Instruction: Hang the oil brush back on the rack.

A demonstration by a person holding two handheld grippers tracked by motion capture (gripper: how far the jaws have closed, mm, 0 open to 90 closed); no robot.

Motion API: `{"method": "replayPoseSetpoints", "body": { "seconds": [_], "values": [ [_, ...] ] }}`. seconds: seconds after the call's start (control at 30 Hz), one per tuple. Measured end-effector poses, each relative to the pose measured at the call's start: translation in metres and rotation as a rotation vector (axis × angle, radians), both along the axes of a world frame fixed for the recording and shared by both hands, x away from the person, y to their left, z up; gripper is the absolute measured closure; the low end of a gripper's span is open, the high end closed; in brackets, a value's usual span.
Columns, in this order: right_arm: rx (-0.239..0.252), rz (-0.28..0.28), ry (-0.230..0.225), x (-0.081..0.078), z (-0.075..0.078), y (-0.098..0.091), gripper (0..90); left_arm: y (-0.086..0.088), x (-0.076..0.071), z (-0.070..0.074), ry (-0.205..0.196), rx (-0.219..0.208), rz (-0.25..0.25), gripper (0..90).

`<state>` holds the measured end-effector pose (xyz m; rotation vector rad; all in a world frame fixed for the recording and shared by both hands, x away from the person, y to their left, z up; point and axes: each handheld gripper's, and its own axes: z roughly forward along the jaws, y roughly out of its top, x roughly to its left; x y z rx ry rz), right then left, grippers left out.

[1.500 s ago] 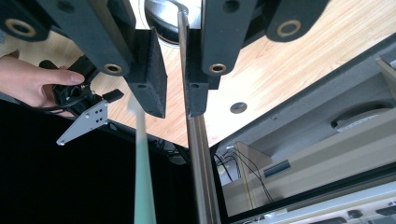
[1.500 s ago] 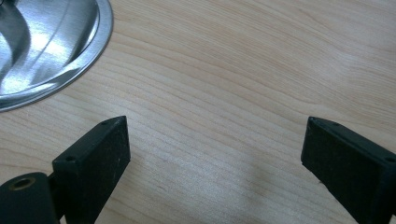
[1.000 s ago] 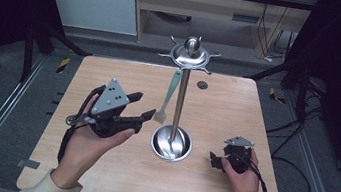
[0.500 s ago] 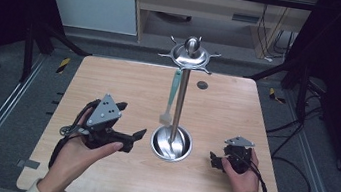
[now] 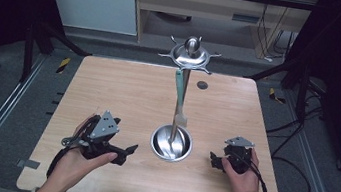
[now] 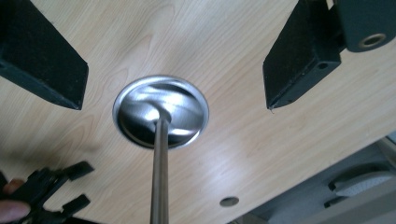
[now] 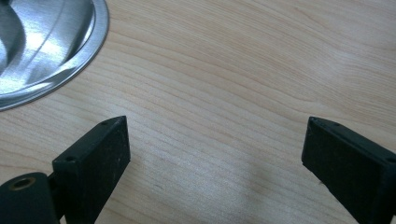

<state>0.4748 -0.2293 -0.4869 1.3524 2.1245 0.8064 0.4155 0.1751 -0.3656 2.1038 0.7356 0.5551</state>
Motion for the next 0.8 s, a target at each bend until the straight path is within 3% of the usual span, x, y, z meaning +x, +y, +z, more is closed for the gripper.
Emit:
{"method": "replayPoseSetpoints", "body": {
  "seconds": [0.33, 0.5, 0.63, 0.8],
  "values": [
    [-0.002, -0.001, 0.001, 0.000, 0.000, 0.000, 8.2, 0.016, 0.005, -0.027, 0.047, 0.043, 0.027, 5.7],
    [-0.002, -0.002, 0.002, 0.000, 0.000, 0.000, 8.2, 0.024, 0.008, -0.041, 0.079, 0.040, 0.047, 5.5],
    [0.000, -0.003, 0.001, 0.000, 0.000, 0.000, 8.2, 0.030, 0.011, -0.051, 0.084, 0.076, 0.061, 5.5],
    [-0.003, -0.004, 0.002, 0.000, 0.000, -0.001, 8.2, 0.040, 0.015, -0.063, 0.113, 0.073, 0.084, 5.5]
  ]
}}
